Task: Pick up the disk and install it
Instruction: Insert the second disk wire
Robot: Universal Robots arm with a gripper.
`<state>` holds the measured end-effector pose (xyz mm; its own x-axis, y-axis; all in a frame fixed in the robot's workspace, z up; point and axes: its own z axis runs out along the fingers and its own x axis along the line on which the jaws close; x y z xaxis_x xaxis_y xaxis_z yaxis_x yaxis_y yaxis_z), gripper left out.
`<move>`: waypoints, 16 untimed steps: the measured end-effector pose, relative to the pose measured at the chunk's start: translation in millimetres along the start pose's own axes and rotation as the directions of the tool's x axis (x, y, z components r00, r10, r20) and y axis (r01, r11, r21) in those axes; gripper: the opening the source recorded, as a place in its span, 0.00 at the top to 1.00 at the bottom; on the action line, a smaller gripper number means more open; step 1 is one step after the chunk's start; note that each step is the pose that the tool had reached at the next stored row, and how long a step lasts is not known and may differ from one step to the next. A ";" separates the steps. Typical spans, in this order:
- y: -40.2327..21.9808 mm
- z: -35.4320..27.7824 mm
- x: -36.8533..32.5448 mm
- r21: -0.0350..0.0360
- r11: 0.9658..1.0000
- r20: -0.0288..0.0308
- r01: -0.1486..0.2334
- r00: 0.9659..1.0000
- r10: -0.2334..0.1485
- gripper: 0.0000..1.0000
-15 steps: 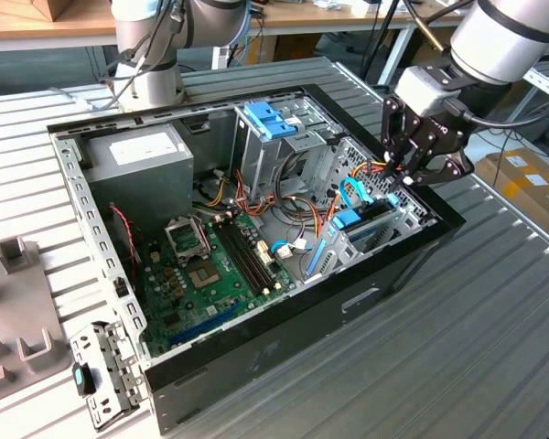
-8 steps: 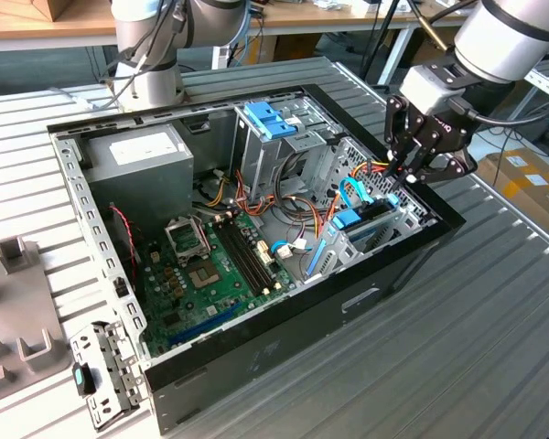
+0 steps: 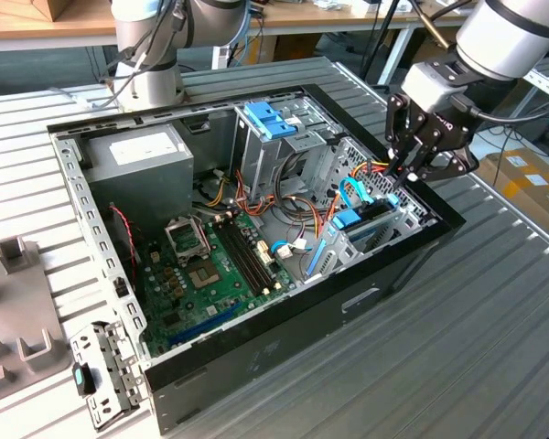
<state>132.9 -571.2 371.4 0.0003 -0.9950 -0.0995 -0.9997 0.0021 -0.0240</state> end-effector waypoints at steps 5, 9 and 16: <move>-0.1 -5.2 -0.5 -0.001 1.000 0.000 0.008 1.000 -0.008 0.71; -0.2 -8.8 -0.9 -0.001 1.000 0.000 0.014 1.000 -0.014 0.71; -0.4 -17.0 -1.7 -0.002 1.000 0.000 0.024 1.000 -0.024 0.71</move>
<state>132.9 -571.2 388.5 0.0245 -0.9948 -0.0993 -0.9995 -0.0222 -0.0239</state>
